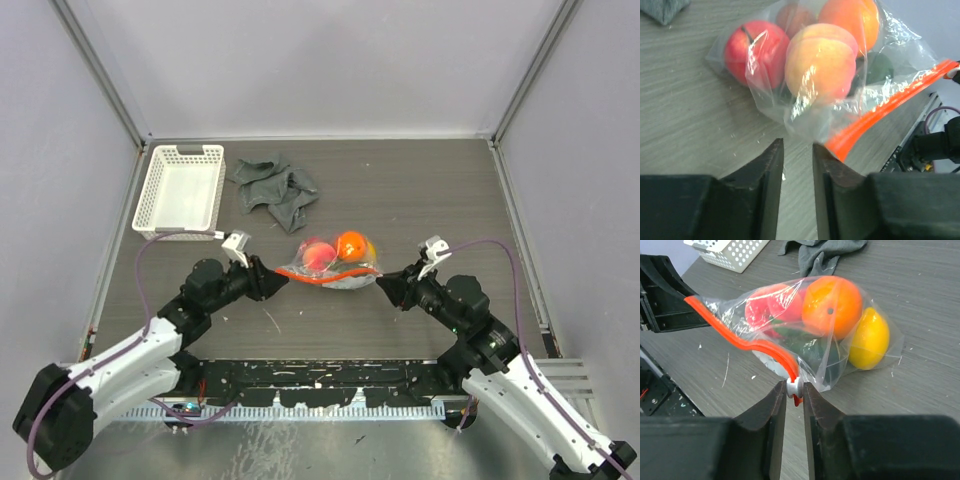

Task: Place the food in the zip-top bag and seal the zipper
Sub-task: Place the zipper food storage bag at the center of the board.

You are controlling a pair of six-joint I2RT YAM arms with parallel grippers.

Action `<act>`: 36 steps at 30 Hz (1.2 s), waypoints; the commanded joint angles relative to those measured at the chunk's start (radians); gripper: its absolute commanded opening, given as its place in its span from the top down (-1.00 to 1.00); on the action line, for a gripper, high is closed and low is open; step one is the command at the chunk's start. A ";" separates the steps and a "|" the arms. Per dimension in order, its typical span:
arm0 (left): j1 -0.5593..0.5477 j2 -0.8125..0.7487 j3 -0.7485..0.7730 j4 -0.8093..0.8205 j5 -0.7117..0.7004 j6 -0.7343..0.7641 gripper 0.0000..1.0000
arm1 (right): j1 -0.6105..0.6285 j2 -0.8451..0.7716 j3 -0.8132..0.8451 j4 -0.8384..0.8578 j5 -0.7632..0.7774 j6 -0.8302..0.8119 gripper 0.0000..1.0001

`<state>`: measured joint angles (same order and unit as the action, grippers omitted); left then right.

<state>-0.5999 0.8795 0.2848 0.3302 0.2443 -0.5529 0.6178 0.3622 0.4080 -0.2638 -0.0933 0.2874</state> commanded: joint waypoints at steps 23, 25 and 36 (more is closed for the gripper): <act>0.003 -0.744 0.474 -0.907 -0.409 0.175 -0.96 | -0.002 -0.075 0.346 -0.294 0.526 -0.131 -1.00; 0.003 -0.729 0.511 -0.927 -0.438 0.239 -0.96 | -0.001 -0.074 0.347 -0.297 0.593 -0.134 -1.00; 0.004 -0.673 0.488 -0.848 -0.530 0.409 -0.96 | -0.001 -0.075 0.345 -0.327 0.884 0.038 -1.00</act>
<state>-0.5999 0.1730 0.7979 -0.5770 -0.2481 -0.2134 0.6178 0.2924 0.7212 -0.5877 0.6445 0.2462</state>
